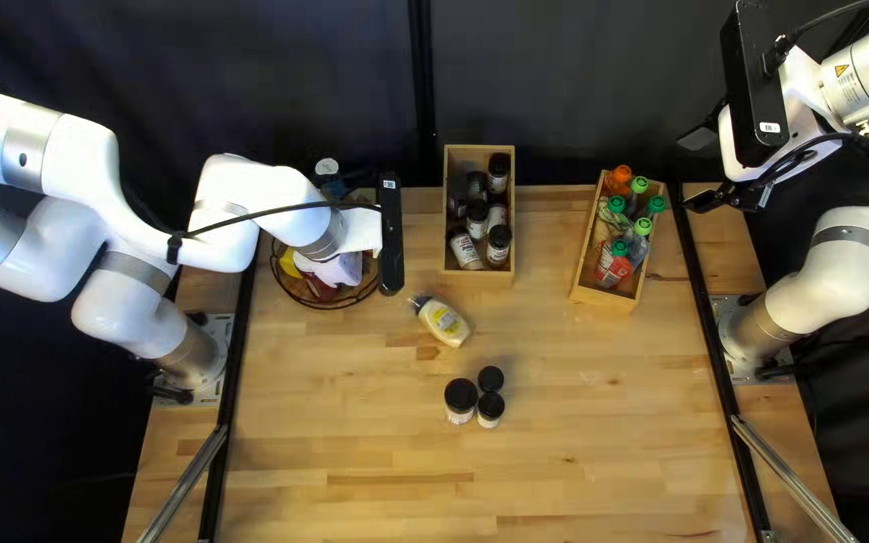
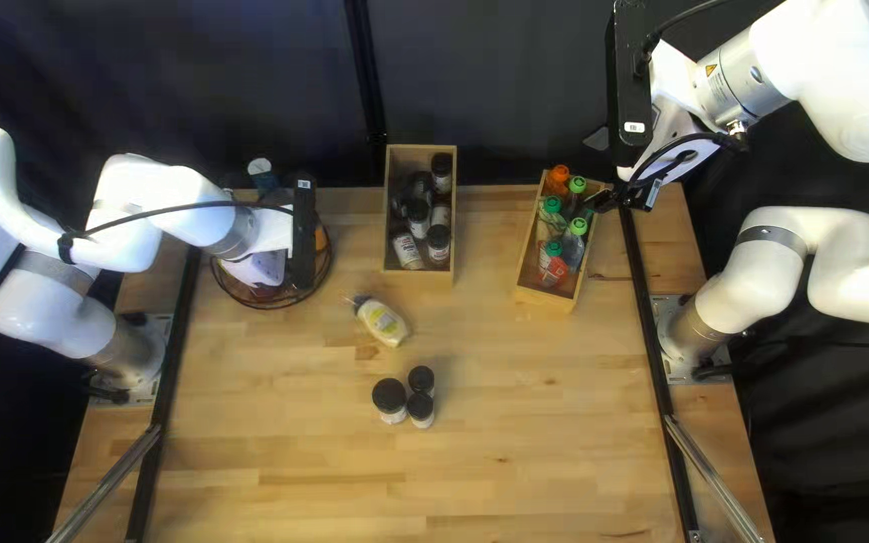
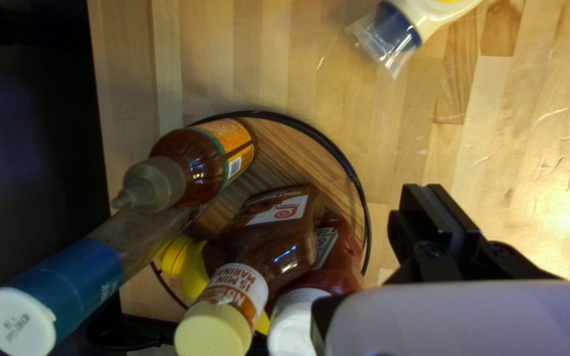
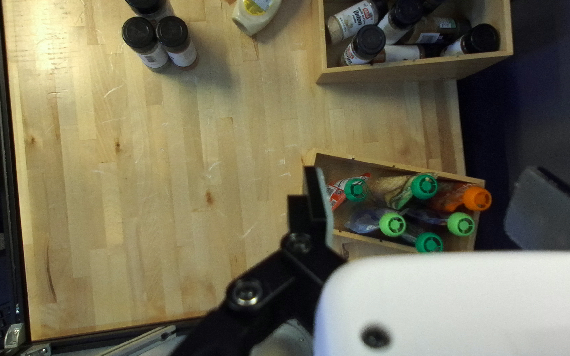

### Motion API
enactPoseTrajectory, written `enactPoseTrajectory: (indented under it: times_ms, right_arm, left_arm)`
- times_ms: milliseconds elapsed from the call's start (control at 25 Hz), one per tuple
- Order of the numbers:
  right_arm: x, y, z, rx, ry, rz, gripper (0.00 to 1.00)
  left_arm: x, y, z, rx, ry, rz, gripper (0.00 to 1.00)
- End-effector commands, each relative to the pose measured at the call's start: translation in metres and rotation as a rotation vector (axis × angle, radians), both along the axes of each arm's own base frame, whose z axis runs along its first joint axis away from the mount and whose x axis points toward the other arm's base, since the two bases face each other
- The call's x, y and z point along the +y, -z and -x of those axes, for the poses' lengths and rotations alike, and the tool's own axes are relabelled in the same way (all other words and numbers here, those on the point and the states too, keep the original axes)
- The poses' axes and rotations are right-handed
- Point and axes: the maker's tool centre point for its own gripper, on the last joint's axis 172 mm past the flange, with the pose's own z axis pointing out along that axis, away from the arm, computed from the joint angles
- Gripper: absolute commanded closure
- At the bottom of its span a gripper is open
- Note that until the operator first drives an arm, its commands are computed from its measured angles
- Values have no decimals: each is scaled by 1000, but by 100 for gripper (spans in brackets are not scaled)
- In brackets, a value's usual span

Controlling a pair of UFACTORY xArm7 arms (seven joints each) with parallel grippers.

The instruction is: Separate condiments, baby food and spices and place it in 3 different racks/containers

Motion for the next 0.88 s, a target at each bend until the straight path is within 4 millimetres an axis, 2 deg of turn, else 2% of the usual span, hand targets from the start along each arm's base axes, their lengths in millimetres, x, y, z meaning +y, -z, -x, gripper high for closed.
enactPoseTrajectory:
  times_ms: [40,80,200,400,600,800,880]
  right_arm:
    - [0,0,0,0,0,0,0]
    - [0,0,0,0,0,0,0]
    - [0,0,0,0,0,0,0]
    - [0,0,0,0,0,0,0]
    - [0,0,0,0,0,0,0]
    - [0,0,0,0,0,0,0]
    - [0,0,0,0,0,0,0]
  left_arm:
    - [-13,-2,-12,24,62,18,0]
    - [-16,-3,-14,26,72,23,0]
    - [-47,-14,-30,43,141,48,0]
    - [-107,-24,-70,51,150,97,0]
    - [-168,-12,-107,67,63,131,0]
    - [-201,14,-133,80,-32,123,0]
    - [-207,22,-139,81,-54,111,0]
